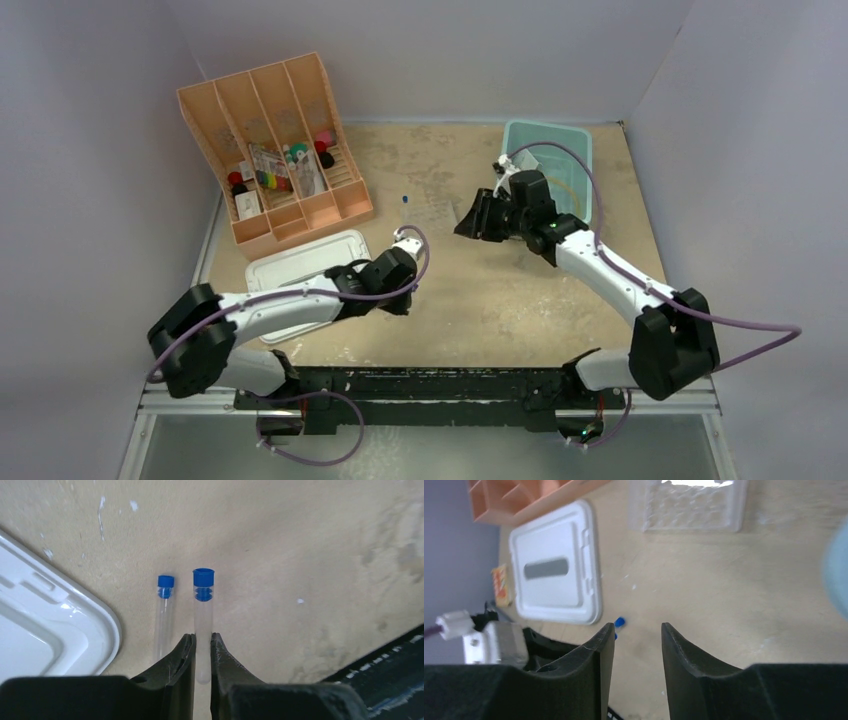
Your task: Organize the chemistry lab equipment
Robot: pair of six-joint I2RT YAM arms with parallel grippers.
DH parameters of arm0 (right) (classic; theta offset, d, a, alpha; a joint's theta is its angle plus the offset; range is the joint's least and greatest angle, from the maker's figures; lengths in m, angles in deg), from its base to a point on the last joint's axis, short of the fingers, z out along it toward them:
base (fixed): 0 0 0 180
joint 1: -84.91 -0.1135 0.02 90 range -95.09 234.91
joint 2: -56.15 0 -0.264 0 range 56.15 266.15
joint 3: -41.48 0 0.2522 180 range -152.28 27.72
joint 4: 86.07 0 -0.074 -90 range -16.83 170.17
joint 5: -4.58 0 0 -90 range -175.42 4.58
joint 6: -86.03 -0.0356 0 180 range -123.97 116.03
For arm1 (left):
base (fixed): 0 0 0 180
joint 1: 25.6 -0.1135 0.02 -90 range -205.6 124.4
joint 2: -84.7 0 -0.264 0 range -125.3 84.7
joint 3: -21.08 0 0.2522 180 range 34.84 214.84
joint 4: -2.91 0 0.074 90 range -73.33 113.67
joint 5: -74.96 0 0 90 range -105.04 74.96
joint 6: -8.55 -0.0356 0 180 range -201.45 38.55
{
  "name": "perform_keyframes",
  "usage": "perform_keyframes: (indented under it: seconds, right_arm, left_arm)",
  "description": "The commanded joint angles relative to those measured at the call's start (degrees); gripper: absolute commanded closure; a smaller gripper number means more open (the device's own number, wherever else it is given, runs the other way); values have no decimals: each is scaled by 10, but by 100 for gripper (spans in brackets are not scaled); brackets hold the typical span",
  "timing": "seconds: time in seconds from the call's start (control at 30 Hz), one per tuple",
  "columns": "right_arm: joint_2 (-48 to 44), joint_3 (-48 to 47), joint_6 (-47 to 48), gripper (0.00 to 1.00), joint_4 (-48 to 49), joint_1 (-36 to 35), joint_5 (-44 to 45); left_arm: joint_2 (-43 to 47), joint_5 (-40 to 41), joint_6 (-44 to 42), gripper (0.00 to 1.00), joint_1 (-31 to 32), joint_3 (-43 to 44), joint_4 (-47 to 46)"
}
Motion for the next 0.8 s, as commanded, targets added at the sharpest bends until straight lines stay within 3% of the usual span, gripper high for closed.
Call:
perform_keyframes:
  seconds: [0.0,0.2,0.27,0.57,0.77]
  right_arm:
    - [12,-32,61,57,-3,1,-205]
    - [42,-69,59,34,-25,3,-280]
    - [54,-83,58,32,-18,3,-313]
    - [98,-102,38,38,-31,2,-357]
    - [115,-86,23,40,10,2,-395]
  left_arm:
    - [91,-17,-65,100,4,29,-55]
    - [120,2,-141,100,3,61,-45]
    - [117,3,-157,100,3,72,-42]
    - [117,22,-175,100,2,92,-65]
    - [110,23,-173,100,2,100,-65]
